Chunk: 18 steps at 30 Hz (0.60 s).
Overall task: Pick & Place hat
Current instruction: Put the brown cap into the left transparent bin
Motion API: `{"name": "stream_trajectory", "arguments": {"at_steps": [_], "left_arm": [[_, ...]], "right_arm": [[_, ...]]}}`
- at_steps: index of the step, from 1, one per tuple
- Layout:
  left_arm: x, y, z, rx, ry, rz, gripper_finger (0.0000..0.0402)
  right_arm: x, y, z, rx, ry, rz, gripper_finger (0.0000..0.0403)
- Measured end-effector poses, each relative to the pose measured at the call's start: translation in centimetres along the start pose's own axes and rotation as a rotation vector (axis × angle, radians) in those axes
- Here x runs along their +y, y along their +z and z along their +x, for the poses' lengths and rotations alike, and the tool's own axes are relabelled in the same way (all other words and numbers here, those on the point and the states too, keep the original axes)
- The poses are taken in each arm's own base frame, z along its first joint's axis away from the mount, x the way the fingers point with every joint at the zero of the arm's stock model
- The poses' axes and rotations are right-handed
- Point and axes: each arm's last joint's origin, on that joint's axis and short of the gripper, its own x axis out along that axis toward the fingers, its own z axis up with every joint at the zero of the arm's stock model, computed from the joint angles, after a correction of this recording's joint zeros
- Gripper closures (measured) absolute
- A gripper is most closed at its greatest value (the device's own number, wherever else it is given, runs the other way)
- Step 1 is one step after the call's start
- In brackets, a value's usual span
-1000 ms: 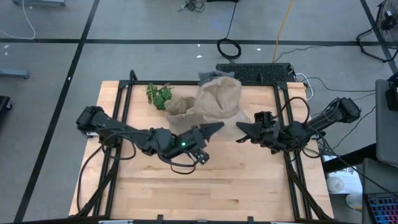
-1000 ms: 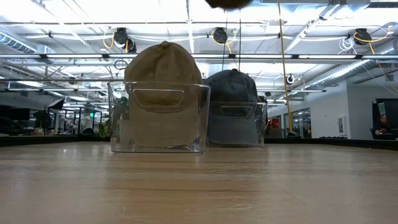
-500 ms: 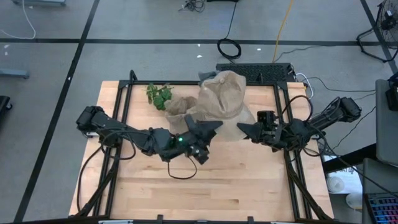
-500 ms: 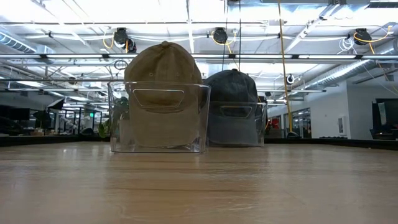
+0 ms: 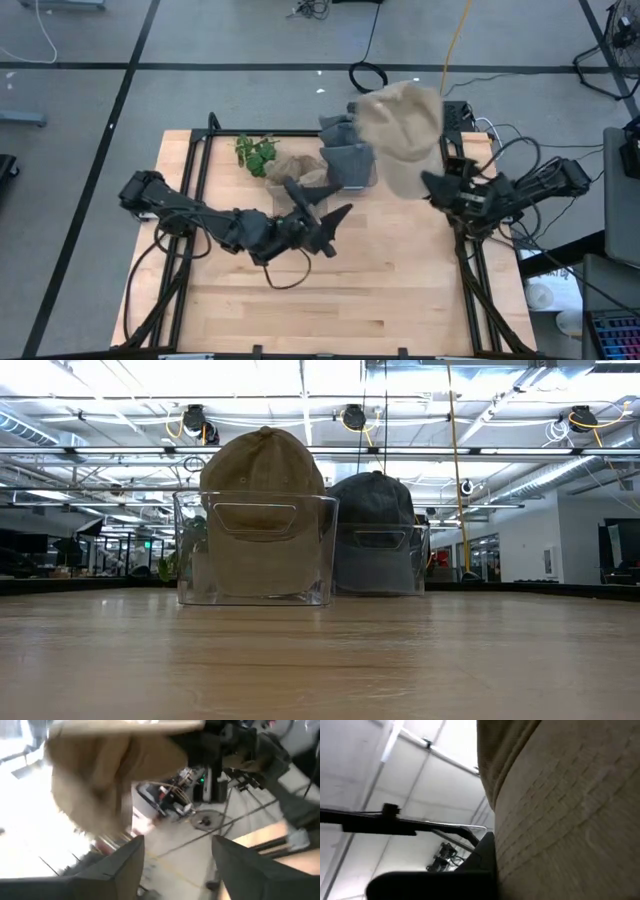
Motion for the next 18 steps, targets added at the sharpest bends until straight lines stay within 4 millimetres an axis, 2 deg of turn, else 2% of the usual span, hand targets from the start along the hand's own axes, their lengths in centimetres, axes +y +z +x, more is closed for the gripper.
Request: {"name": "stream_trajectory", "arguments": {"at_steps": [3,8,18], "left_arm": [[0.6,0.0,-0.1,0.002,0.001,-0.201,0.0136],[3.3,-0.2,-0.8,0.005,-0.038,-0.51,0.011],[9.0,-2.1,-2.6,0.025,-0.362,-0.904,0.0129]], "right_arm": [[0.2,0.6,0.1,0.022,0.024,-0.079,0.0402],[-0.9,0.5,0.1,0.118,-0.021,-0.292,0.0403],[-2.7,-0.1,0.1,0.222,-0.108,-0.615,0.0403]]}}
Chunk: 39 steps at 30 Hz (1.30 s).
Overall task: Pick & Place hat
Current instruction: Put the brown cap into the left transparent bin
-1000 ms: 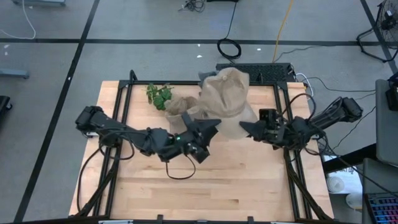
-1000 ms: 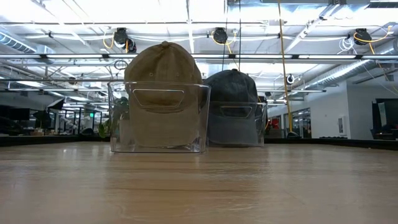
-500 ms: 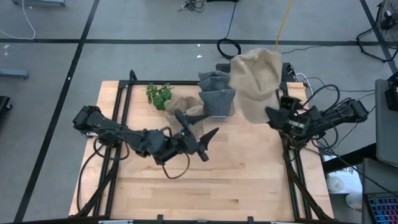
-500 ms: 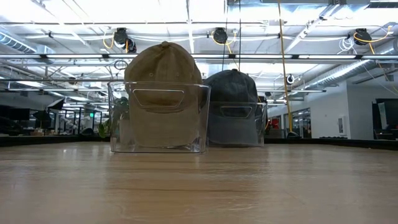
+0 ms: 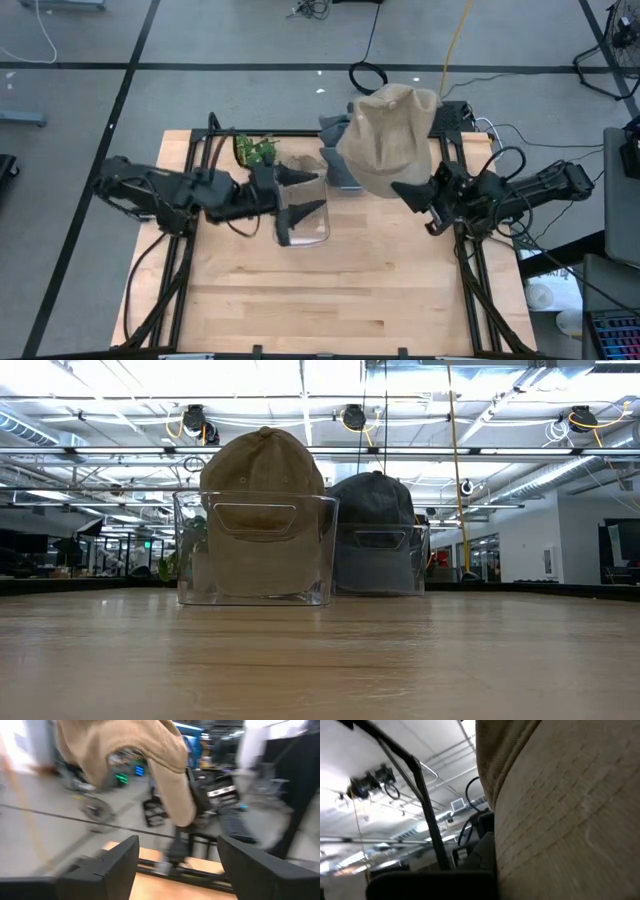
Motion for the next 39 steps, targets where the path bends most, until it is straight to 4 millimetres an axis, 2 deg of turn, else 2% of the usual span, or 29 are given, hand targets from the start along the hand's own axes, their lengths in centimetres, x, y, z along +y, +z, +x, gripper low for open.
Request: {"name": "stream_trajectory", "arguments": {"at_steps": [3,6,12,16,23,28,34,39], "left_arm": [[1.1,0.3,-0.2,0.033,-0.116,-0.087,0.0132],[2.3,0.6,-0.2,0.062,-0.188,-0.163,0.0127],[4.0,0.7,0.6,0.069,-0.183,-0.21,0.0107],[4.8,1.0,0.9,0.044,-0.162,-0.216,0.0097],[4.6,2.7,0.7,-0.118,-0.254,-0.227,0.0095],[4.6,2.8,0.7,-0.129,-0.267,-0.238,0.0102],[4.5,3.6,0.5,-0.208,-0.307,-0.249,0.0103],[4.5,3.5,0.6,-0.186,-0.336,-0.248,0.0113]], "right_arm": [[-0.1,-0.3,0.3,0.02,-0.012,-0.061,0.0403],[0.1,0.0,1.5,0.053,-0.023,-0.14,0.0403],[1.1,0.5,5.1,0.192,-0.037,-0.287,0.0403],[1.8,1.0,7.2,0.186,0.013,-0.317,0.0403],[1.8,0.5,8.5,0.157,0.019,-0.351,0.0403],[1.8,0.4,9.5,0.061,0.032,-0.36,0.0403],[1.3,-1.3,10.9,0.032,0.033,-0.356,0.0403],[1.1,-1.5,12.1,-0.012,0.034,-0.369,0.0403]]}}
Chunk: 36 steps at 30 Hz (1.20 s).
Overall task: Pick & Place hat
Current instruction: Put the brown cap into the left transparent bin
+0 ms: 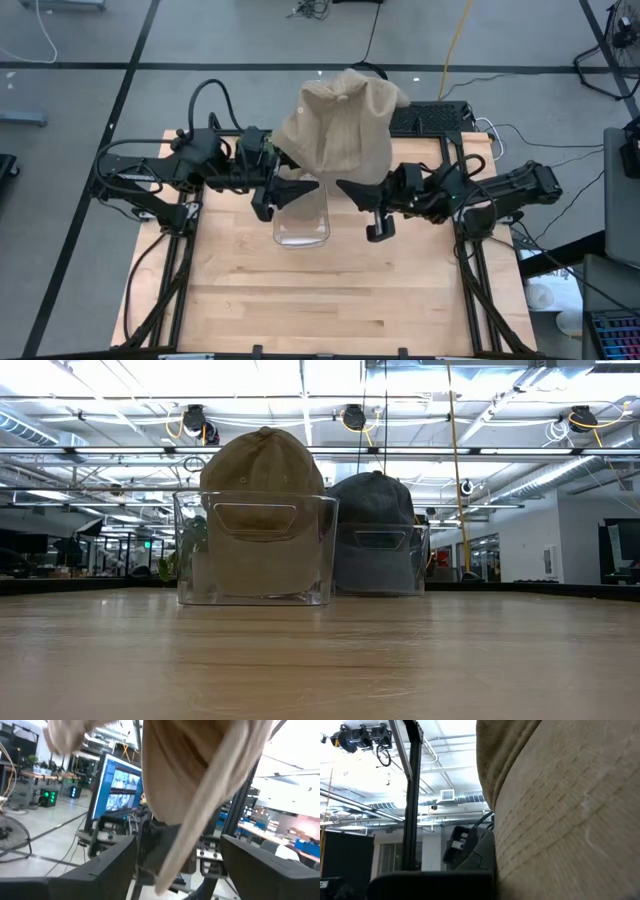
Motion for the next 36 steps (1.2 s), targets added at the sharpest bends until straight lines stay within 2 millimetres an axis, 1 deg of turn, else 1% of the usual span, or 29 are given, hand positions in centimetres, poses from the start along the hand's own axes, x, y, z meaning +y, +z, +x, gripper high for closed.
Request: {"name": "stream_trajectory", "arguments": {"at_steps": [3,6,9,14,15,18,22,27,29,32,36], "left_arm": [[0.0,-0.2,0.0,0.021,0.0,-0.016,0.0135],[-0.2,-0.2,0.0,0.016,-0.005,-0.019,0.0177],[-0.2,-0.2,0.0,0.012,-0.005,-0.019,0.024],[-0.3,-0.2,0.0,0.02,-0.028,0.01,0.0367],[-0.3,-0.2,0.0,0.025,-0.048,0.032,0.0382],[-0.4,-0.3,0.0,0.032,-0.081,0.072,0.0386],[-0.5,-0.3,0.0,0.049,-0.127,0.078,0.0393],[-0.9,-0.1,-0.6,0.084,-0.207,0.043,0.0394],[-1.1,0.1,-1.1,0.111,-0.248,0.04,0.0394],[-1.4,-0.2,-1.4,0.167,-0.285,0.031,0.0394],[-1.7,-0.5,-1.9,0.226,-0.3,0.022,0.0394]], "right_arm": [[-0.1,0.1,0.2,-0.004,-0.003,-0.002,0.0403],[-0.2,0.1,0.2,-0.006,-0.006,-0.003,0.0403],[-0.2,0.0,0.2,0.002,-0.004,0.012,0.0403],[-0.2,-0.1,0.2,0.03,-0.007,0.066,0.0403],[-0.2,-0.1,0.2,0.035,-0.007,0.081,0.0403],[-0.2,-0.5,0.2,0.067,-0.007,0.12,0.0399],[0.2,-0.8,0.1,0.104,0.008,0.128,0.0368],[1.1,-1.5,-0.3,0.223,0.099,0.144,0.0297],[1.4,-0.9,-0.7,0.266,0.119,0.181,0.0263],[1.5,-0.2,-1.2,0.311,0.136,0.234,0.0218],[1.7,0.7,-1.6,0.33,0.2,0.283,0.0176]]}}
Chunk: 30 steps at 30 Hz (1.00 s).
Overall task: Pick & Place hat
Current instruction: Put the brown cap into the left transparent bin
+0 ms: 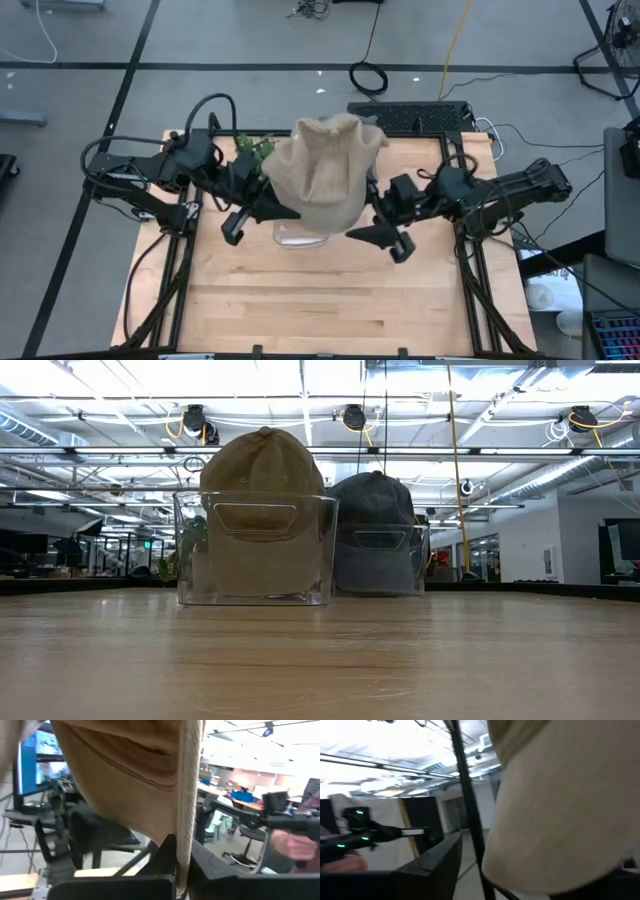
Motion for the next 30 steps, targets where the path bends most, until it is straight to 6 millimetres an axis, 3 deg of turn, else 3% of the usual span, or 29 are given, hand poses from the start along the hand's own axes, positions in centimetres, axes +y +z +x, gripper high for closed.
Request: {"name": "stream_trajectory", "arguments": {"at_steps": [5,10,14,21,25,30], "left_arm": [[-0.3,-0.4,0.2,0.037,-0.055,-0.009,0.0394],[-0.8,-0.8,0.2,0.066,-0.048,-0.022,0.0394],[-0.9,-0.8,0.3,0.064,-0.028,-0.029,0.0394],[-0.8,-0.8,0.3,0.06,0.006,-0.029,0.0394],[-0.7,-0.9,0.3,0.064,0.022,-0.027,0.0391],[-0.6,-1.0,0.3,0.069,0.015,0.021,0.0329]], "right_arm": [[0.5,1.5,-0.9,-0.036,0.024,0.021,0.0154],[0.6,1.9,-1.3,-0.027,0.022,0.028,0.0162],[0.6,1.8,-1.3,-0.023,0.018,0.071,0.0215],[0.7,2.0,-1.4,-0.025,0.04,0.076,0.0381],[0.8,2.0,-1.4,-0.021,0.081,0.082,0.0392],[1.0,2.3,-1.6,-0.015,0.085,0.088,0.0399]]}}
